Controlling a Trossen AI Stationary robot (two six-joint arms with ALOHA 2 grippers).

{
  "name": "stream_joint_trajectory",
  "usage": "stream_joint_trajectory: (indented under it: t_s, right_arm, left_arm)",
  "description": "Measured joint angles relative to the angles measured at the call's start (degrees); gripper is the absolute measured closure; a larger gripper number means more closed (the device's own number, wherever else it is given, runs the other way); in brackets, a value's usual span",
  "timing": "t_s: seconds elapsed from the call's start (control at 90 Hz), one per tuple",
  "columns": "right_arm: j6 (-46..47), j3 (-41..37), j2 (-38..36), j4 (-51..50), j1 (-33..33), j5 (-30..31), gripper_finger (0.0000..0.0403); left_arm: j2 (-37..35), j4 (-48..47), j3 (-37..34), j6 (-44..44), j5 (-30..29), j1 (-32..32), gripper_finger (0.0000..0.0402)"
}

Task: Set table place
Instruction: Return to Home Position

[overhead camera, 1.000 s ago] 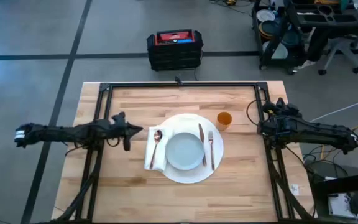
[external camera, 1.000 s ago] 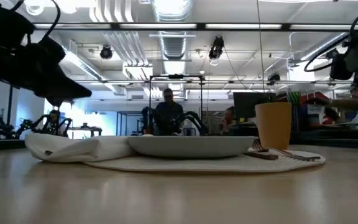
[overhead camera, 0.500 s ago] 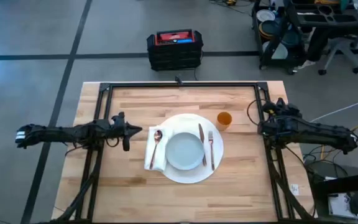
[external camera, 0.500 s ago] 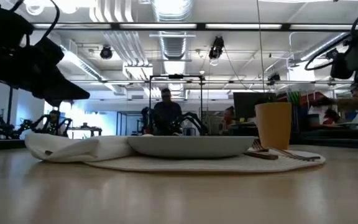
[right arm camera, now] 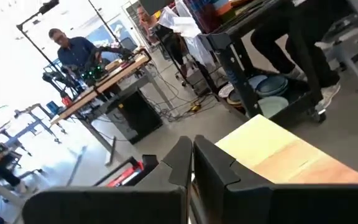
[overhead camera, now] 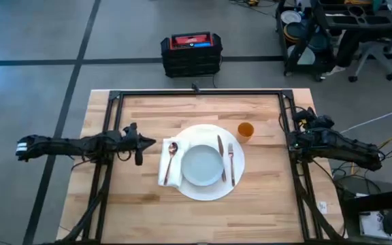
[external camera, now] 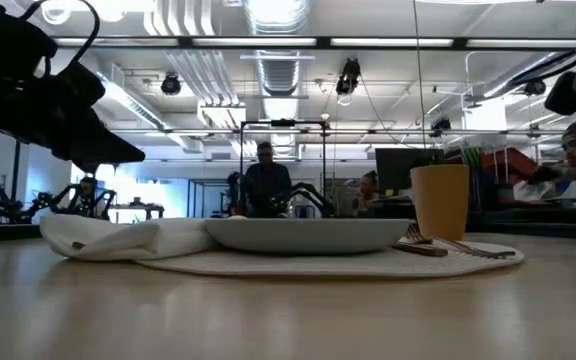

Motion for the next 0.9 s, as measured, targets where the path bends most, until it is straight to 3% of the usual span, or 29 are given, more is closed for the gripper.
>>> stream_joint_trajectory:
  t_s: [0.289,0.678,0.9]
  right_arm:
    - [0.0,0.0,-3.7,0.0,0.0,0.0,0.0403]
    - [0.0,0.0,-4.9,0.0,1.7,0.1,0.0403]
    - [0.0,-0.1,-4.9,0.0,5.1,0.2,0.0403]
  left_arm:
    - [-0.6,0.0,0.1,0.0,0.0,0.0,0.0402]
    - [-20.7,-1.1,0.2,0.0,-0.1,-2.5,0.0402]
    - [-21.1,5.0,0.2,0.0,-0.6,-4.5,0.0402]
